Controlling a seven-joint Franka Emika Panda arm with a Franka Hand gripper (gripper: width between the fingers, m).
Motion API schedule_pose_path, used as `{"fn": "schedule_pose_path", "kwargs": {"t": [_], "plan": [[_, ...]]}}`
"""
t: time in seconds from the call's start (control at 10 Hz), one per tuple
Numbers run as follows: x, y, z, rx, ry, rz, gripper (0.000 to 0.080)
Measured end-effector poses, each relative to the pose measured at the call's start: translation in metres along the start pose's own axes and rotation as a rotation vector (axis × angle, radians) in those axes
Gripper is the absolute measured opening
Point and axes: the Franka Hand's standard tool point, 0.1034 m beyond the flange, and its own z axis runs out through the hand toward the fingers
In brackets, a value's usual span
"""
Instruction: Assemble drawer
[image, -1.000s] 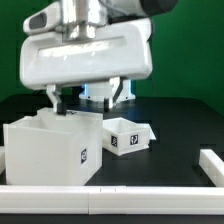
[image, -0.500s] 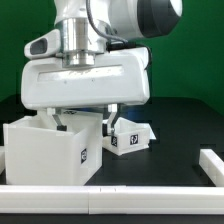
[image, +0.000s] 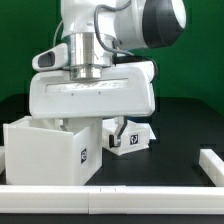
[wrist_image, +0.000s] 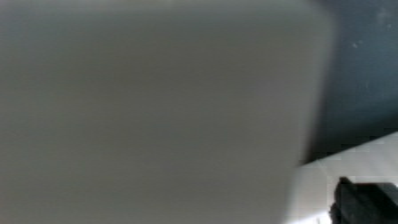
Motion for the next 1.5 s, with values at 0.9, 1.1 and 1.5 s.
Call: {"fn": "schedule_pose_path", "kwargs": {"t": [0.9,1.1,1.5], "plan": [[0.002,0.001,-0.001,-0.001,0.007,0.001,0.0071],[0.002,0.001,-0.001,-0.001,0.007,0.001,0.0071],[-0.01,-0.024,-0.04,0.04,-0.126,-0.153,0.0068]]}}
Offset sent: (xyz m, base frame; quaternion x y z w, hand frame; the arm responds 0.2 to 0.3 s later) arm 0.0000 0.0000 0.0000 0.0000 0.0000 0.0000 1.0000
